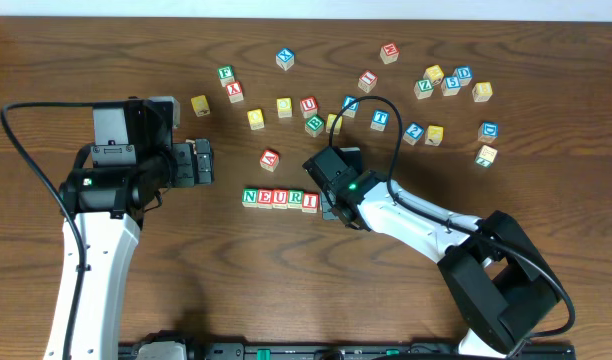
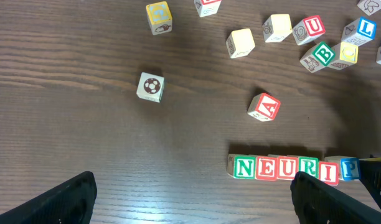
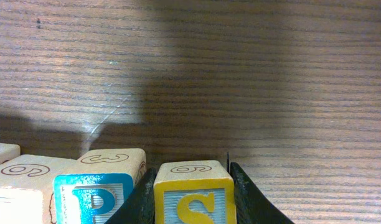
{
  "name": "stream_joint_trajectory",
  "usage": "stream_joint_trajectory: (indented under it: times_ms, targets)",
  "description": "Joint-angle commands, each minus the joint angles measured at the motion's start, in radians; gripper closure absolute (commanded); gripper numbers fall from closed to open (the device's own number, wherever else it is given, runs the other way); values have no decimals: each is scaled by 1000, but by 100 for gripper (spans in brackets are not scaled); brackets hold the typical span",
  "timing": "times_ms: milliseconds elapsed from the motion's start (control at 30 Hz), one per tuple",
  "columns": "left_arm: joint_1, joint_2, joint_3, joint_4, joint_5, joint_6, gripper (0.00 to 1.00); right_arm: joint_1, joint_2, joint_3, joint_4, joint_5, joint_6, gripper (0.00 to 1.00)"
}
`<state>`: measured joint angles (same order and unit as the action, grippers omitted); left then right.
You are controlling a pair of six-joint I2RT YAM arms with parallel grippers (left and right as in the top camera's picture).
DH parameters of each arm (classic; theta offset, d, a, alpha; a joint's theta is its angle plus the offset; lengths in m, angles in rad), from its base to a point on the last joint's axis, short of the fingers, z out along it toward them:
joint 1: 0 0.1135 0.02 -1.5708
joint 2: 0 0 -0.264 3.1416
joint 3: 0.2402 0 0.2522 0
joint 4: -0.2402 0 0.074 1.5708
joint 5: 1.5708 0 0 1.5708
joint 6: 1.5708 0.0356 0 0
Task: Spell out NEURIPS
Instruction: 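Lower the S block beside the P block at the row's end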
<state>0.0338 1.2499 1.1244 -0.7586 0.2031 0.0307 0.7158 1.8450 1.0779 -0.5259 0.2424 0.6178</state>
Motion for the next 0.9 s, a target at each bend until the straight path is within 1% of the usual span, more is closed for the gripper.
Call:
stream_joint_trajectory:
  times_ms: [0,433,867]
  targets:
    - [5,-2,23,0,-6,10,2,6,3,3,1,10,13,83]
    - [5,-2,23,0,-6,10,2,6,3,2,2,-12,15,85]
    - [5,-2,23,0,-6,10,2,6,3,2,3,-14,18,84]
